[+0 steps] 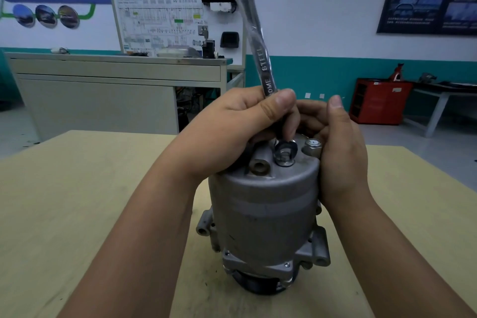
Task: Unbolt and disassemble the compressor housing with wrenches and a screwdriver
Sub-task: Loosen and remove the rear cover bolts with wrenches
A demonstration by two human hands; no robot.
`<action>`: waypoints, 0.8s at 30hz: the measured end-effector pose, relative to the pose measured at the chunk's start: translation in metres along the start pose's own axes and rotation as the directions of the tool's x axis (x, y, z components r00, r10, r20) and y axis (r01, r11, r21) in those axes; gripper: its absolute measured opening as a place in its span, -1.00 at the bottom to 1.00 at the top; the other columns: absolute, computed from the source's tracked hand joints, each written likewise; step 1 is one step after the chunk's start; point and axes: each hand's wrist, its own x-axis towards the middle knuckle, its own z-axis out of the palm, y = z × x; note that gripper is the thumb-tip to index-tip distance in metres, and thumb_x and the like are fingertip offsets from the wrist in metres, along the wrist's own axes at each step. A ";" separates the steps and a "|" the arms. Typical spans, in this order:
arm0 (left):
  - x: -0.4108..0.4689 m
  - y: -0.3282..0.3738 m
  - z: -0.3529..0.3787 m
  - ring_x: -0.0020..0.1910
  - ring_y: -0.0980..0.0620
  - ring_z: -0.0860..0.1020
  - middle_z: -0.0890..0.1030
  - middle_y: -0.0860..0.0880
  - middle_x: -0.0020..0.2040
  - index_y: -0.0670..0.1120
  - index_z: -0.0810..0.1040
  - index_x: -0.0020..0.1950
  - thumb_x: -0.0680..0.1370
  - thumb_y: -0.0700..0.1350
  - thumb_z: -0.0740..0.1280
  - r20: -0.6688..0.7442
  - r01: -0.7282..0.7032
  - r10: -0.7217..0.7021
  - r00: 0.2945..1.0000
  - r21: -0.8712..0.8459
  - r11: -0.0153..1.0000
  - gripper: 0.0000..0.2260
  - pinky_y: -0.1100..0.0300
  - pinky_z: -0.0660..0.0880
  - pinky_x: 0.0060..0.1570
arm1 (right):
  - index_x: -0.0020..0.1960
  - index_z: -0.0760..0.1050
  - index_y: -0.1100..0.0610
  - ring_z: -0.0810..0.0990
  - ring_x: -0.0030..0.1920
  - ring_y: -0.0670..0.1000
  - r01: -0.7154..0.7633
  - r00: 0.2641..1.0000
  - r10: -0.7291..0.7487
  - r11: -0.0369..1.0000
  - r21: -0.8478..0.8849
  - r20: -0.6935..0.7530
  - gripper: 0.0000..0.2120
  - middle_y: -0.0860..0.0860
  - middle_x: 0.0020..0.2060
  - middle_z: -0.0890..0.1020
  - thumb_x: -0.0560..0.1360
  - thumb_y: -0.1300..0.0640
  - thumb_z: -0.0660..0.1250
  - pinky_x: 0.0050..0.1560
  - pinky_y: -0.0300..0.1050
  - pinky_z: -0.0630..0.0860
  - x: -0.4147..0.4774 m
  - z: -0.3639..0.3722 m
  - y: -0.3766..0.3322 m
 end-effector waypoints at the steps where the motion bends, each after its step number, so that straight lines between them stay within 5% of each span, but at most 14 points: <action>1: 0.000 0.000 0.000 -0.38 0.21 0.49 0.52 0.13 -0.40 -0.07 0.49 -0.34 0.59 -0.02 0.13 -0.003 0.004 -0.004 1.000 0.032 0.999 -0.66 0.43 0.40 -0.28 | -0.24 0.67 -0.06 0.68 -0.18 -0.08 0.003 1.000 -0.003 1.000 -0.011 -0.002 -0.52 -0.02 -0.26 0.71 0.56 -0.08 0.00 -0.20 -0.30 0.54 0.000 0.000 0.000; 7: 0.002 0.000 -0.001 -0.35 0.17 0.47 0.50 0.11 -0.39 0.02 0.51 -0.37 0.56 0.04 0.14 -0.034 0.001 0.003 0.999 0.127 0.992 -0.66 0.36 0.38 -0.26 | -0.16 0.65 0.04 0.68 -0.10 0.00 0.039 0.999 -0.038 0.998 -0.040 0.010 -0.64 0.04 -0.20 0.71 0.55 0.01 0.09 -0.10 -0.21 0.54 0.000 -0.004 0.002; 12: 0.002 -0.002 -0.002 -0.34 0.24 0.52 0.55 0.15 -0.39 0.01 0.53 -0.37 0.56 0.02 0.16 -0.053 0.012 -0.007 0.999 0.097 0.995 -0.67 0.43 0.39 -0.26 | -0.21 0.55 0.19 0.55 -0.02 0.14 -0.009 0.956 -0.004 0.999 0.041 0.294 -0.87 0.07 -0.19 0.61 0.40 0.20 0.23 0.08 0.09 0.45 0.009 -0.022 -0.008; 17: 0.003 -0.003 -0.002 -0.30 0.16 0.54 0.57 0.08 -0.34 0.02 0.54 -0.37 0.55 0.02 0.17 -0.024 0.022 -0.021 0.999 0.048 0.999 -0.67 0.37 0.42 -0.23 | -0.24 0.63 0.03 0.56 -0.02 -0.03 -0.008 0.851 0.029 0.999 -0.042 0.524 -0.92 -0.10 -0.17 0.60 0.32 0.15 0.36 0.01 -0.16 0.47 0.010 -0.029 -0.012; 24: 0.002 -0.004 -0.002 -0.29 0.19 0.57 0.60 0.12 -0.34 -0.07 0.51 -0.32 0.58 0.01 0.14 -0.025 0.036 -0.035 0.999 0.054 0.998 -0.67 0.39 0.44 -0.22 | -0.22 0.66 0.05 0.55 0.00 -0.08 -0.022 0.846 0.040 0.999 -0.040 0.532 -0.92 -0.13 -0.15 0.58 0.31 0.16 0.39 0.05 -0.21 0.47 0.009 -0.028 -0.011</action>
